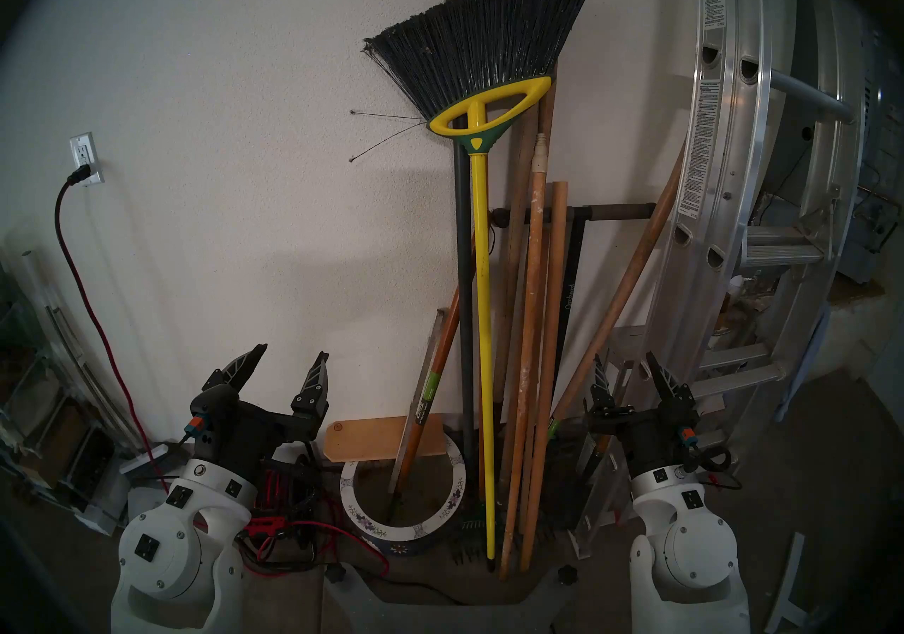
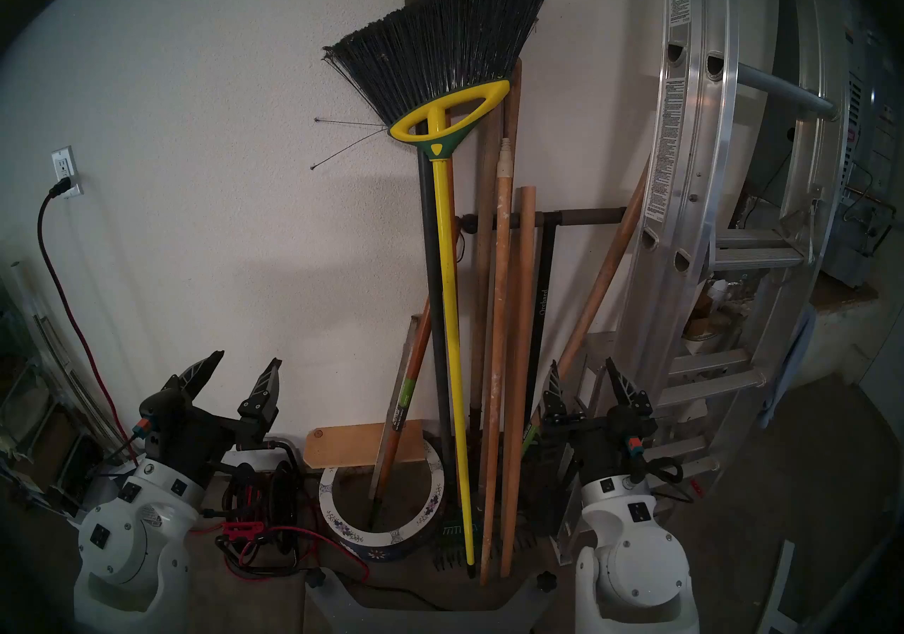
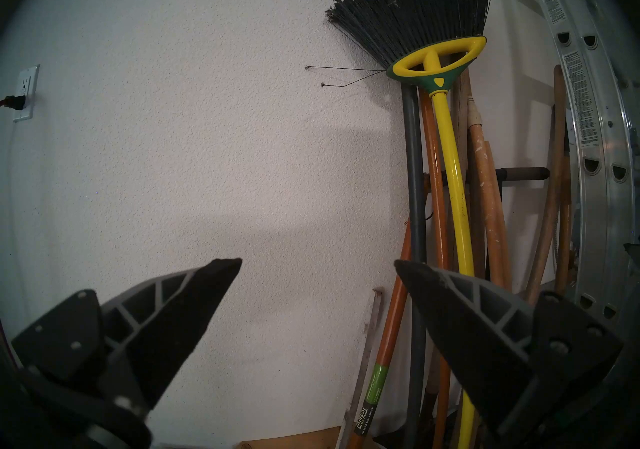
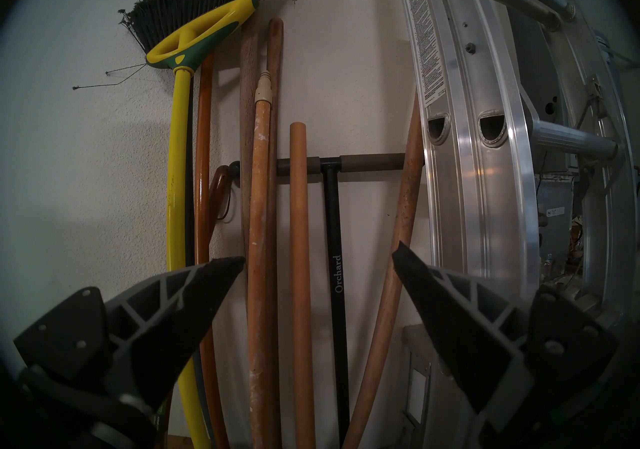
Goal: Put wooden sticks into the pot
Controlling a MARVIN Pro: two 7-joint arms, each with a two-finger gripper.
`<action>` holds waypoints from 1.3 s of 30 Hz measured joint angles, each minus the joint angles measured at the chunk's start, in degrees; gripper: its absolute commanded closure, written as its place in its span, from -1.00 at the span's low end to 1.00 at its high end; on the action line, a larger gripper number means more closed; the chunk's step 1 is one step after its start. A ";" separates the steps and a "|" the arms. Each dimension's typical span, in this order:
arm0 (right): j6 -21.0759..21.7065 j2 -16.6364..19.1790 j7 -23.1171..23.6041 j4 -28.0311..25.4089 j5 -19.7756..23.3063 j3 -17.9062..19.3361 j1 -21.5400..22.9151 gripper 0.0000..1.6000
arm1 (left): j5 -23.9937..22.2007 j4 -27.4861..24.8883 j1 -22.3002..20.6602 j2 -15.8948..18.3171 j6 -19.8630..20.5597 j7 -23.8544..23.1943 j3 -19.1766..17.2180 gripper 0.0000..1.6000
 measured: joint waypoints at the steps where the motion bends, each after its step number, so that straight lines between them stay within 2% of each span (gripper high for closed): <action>1: 0.00 0.00 0.00 0.00 0.00 0.00 0.00 -1.00 | -0.26 0.09 0.02 0.28 -0.03 -0.50 -0.26 -1.00; 4: 0.00 0.00 0.00 0.01 0.00 0.00 0.00 -1.00 | -0.65 0.05 0.09 0.93 0.89 -1.24 -0.73 -1.00; 10: 0.00 0.00 -0.01 0.01 0.00 0.00 0.00 -1.00 | -1.54 -0.23 -0.07 2.23 6.03 -2.41 -1.00 -1.00; 14: -0.01 0.00 -0.01 0.01 0.00 0.00 0.00 -1.00 | -1.99 0.22 -1.39 2.79 9.94 -2.69 0.29 -1.00; 20: -0.02 0.00 -0.01 0.01 0.00 0.00 0.00 -1.00 | -1.76 3.25 -4.65 3.11 13.01 -2.28 3.66 -1.00; 30: -0.02 0.00 -0.02 0.02 0.00 0.01 0.01 -1.00 | 1.00 8.44 -10.81 3.12 13.58 0.58 10.39 -1.00; 39: -0.03 0.00 -0.02 0.02 0.00 0.01 0.01 -1.00 | 3.65 11.70 -17.01 1.53 13.52 3.11 16.38 -1.00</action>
